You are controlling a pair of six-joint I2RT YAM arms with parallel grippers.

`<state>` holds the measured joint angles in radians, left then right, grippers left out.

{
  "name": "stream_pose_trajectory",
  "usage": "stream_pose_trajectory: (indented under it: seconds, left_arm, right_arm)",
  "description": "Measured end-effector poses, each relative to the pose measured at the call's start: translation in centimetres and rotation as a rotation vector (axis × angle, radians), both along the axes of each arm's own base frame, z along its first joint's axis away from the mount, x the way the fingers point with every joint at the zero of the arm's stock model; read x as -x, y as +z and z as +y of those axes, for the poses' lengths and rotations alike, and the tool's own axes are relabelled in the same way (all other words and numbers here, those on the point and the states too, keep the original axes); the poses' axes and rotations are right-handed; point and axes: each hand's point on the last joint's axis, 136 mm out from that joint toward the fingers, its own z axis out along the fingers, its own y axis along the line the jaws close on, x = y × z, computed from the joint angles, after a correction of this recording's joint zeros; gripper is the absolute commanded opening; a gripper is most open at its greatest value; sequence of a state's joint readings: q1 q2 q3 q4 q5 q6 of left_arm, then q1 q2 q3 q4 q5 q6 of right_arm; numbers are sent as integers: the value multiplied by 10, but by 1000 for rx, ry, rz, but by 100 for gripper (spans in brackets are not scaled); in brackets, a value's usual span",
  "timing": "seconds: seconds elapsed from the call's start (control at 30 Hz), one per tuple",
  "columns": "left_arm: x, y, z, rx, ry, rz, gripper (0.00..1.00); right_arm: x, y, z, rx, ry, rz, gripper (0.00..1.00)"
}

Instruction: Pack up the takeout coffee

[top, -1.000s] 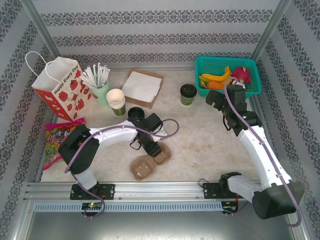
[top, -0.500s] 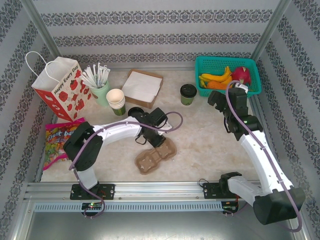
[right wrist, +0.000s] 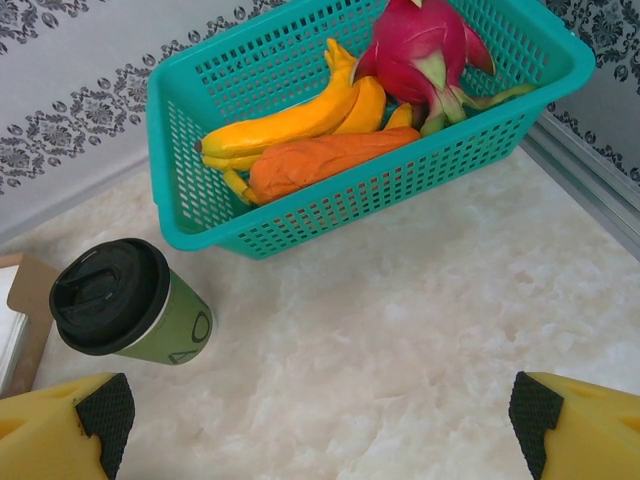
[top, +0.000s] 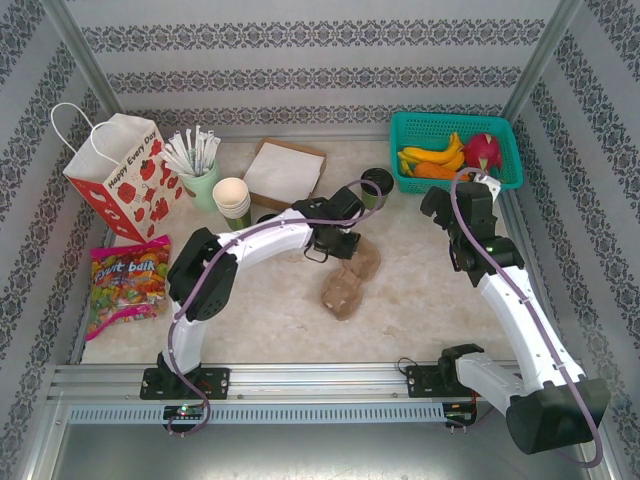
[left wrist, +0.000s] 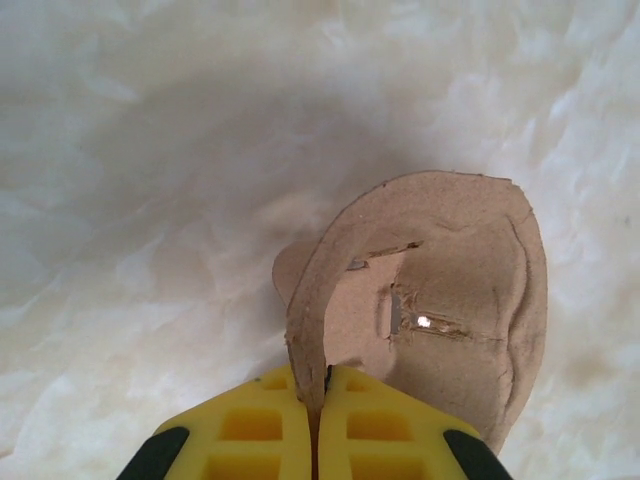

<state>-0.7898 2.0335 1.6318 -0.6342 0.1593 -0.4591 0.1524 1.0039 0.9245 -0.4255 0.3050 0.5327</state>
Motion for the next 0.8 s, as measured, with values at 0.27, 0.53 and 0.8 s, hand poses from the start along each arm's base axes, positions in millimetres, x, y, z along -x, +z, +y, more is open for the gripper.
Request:
stream_pose_trajectory:
  seconds: [0.27,0.53,0.8]
  left_arm:
    - [-20,-12,-9,50,218,73,6]
    - [-38,-9,-12,106,371,89,23]
    - [-13,14,29,110,400,56,95]
  right_arm:
    - [-3,0,2,0,11,-13,98]
    - [-5,-8,11,-28,58,12,98]
    - [-8,-21,30,-84,145,56,98]
